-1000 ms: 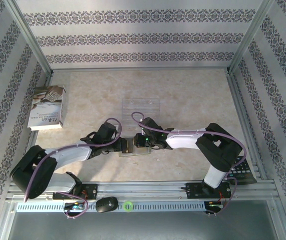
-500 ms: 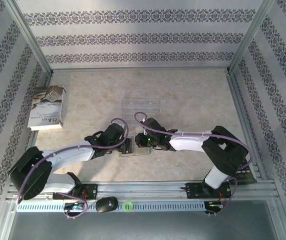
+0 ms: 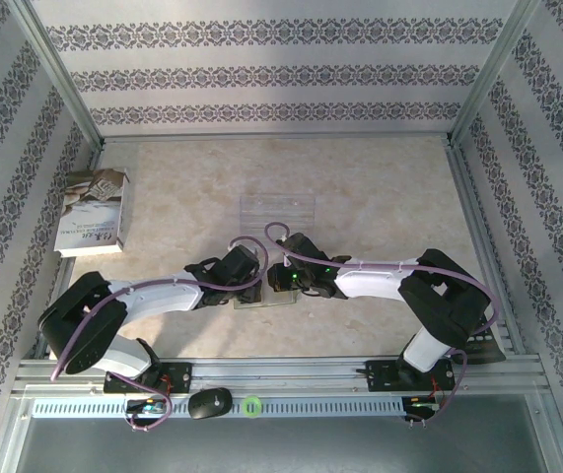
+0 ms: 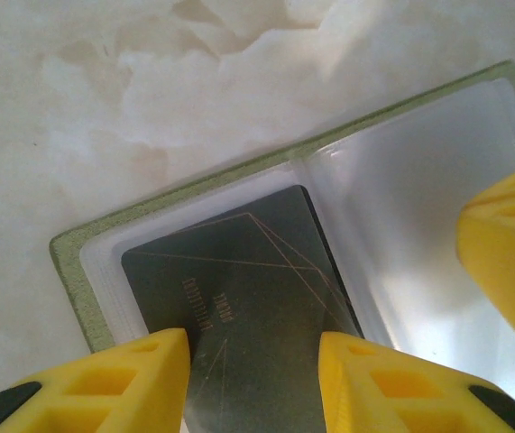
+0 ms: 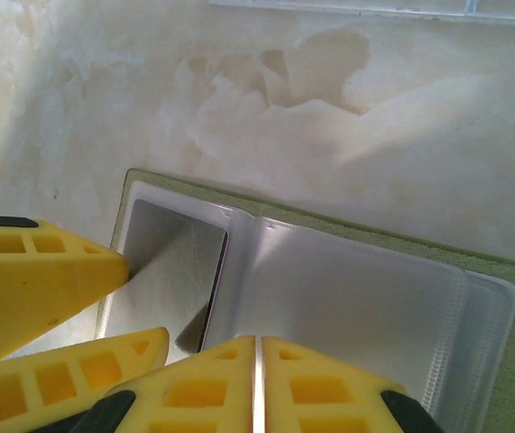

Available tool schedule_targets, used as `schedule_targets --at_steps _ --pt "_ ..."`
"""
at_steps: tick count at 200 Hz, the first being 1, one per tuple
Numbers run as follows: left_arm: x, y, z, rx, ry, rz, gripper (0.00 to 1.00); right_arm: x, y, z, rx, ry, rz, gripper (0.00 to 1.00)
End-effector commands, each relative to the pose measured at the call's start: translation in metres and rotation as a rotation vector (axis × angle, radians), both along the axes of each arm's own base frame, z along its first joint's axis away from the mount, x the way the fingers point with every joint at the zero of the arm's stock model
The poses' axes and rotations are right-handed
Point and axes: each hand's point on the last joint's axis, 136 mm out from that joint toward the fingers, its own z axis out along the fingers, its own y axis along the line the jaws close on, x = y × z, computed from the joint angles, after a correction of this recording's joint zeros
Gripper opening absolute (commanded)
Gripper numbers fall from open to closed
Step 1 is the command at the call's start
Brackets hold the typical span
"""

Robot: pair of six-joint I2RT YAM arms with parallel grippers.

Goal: Take the credit cards out of the card holder

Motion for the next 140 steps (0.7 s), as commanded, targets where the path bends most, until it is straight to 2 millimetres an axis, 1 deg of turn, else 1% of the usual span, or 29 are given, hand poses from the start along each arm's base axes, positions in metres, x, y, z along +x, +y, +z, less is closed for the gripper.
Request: schedule_targets --at_steps 1,11,63,79,88,105,124,140 --pt "-0.009 0.001 -0.010 0.048 0.025 -0.023 0.43 0.001 -0.003 -0.001 -0.005 -0.027 0.004 0.11" --pt "-0.010 0.001 -0.012 0.050 0.027 -0.020 0.43 0.001 -0.003 -0.001 -0.003 -0.026 0.005 0.11" --pt "-0.014 0.006 -0.019 0.063 0.037 -0.026 0.31 0.001 -0.001 -0.002 -0.007 -0.026 0.014 0.11" --pt "-0.016 0.007 -0.022 0.062 0.044 -0.024 0.29 0.001 0.001 0.000 -0.003 -0.031 0.017 0.11" --pt "-0.016 0.008 -0.022 0.062 0.044 -0.018 0.30 0.001 0.001 0.000 -0.005 -0.031 0.019 0.11" --pt "-0.017 0.009 -0.016 0.053 0.036 -0.015 0.38 0.002 0.002 0.001 -0.004 -0.033 0.020 0.11" --pt "-0.013 0.010 0.000 0.036 -0.004 -0.007 0.44 0.002 0.003 0.001 -0.003 -0.033 0.019 0.11" --pt "-0.010 0.010 0.012 0.027 -0.033 -0.003 0.45 0.003 0.004 0.002 -0.002 -0.035 0.019 0.11"
